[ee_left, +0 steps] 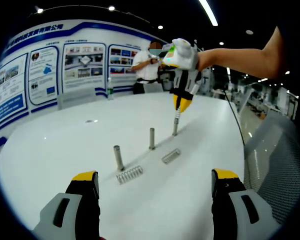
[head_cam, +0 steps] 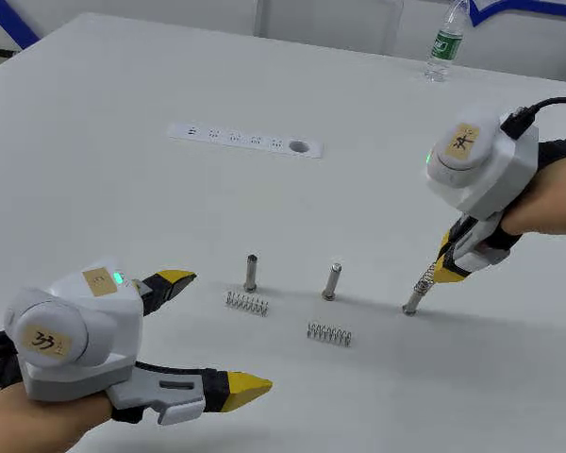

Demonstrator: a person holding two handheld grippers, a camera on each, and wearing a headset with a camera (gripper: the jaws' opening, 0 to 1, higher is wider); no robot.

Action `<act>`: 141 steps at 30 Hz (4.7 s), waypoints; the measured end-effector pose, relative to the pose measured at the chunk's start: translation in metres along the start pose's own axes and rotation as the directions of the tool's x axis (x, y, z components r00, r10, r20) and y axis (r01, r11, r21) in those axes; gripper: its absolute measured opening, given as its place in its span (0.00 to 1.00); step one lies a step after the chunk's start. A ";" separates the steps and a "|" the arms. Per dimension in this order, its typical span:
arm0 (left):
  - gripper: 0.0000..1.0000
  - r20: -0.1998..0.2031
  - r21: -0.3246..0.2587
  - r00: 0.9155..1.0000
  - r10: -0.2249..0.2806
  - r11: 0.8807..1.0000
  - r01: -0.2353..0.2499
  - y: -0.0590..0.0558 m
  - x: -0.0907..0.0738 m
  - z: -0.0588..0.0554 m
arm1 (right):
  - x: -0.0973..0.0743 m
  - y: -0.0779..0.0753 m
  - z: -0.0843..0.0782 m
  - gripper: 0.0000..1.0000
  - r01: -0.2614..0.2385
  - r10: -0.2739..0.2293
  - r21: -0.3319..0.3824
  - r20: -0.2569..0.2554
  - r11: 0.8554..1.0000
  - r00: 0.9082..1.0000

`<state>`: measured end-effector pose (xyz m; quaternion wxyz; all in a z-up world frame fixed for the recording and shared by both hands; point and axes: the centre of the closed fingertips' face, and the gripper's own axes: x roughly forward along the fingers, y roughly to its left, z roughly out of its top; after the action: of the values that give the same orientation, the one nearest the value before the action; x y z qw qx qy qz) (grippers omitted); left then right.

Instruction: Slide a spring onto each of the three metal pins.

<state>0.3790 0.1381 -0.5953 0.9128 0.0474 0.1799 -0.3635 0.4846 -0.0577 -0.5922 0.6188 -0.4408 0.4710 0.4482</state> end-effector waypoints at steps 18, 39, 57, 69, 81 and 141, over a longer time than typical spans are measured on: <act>0.95 -0.008 -0.002 1.000 0.011 1.000 -0.011 0.002 -0.002 0.000 | 0.032 0.006 -0.010 0.12 -0.035 0.036 0.017 -0.045 0.999 0.998; 0.95 -0.011 0.001 1.000 0.010 1.000 -0.010 0.002 -0.002 -0.001 | 0.029 0.009 -0.013 0.23 -0.015 0.014 0.046 0.006 0.999 1.000; 0.95 -0.004 0.015 1.000 0.006 1.000 -0.006 0.001 -0.002 0.004 | -0.012 0.020 -0.023 0.26 0.064 -0.080 0.122 0.131 0.990 0.988; 0.95 -0.003 0.027 1.000 -0.005 1.000 0.005 -0.003 -0.001 0.006 | -0.016 0.059 -0.003 0.24 0.024 -0.047 0.113 0.206 0.993 0.978; 0.95 0.001 0.033 1.000 -0.003 0.999 0.003 -0.005 -0.004 0.009 | 0.009 0.078 0.031 0.22 -0.024 0.017 0.026 0.227 0.999 0.974; 0.94 0.004 0.017 1.000 0.001 1.000 -0.001 -0.003 -0.001 0.006 | 0.042 0.076 0.059 0.12 -0.061 0.082 -0.133 0.159 0.989 0.984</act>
<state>0.3778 0.1350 -0.5887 0.9129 0.0546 0.1748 -0.3649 0.4283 0.0209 -0.6332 0.6093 -0.4240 0.4045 0.5342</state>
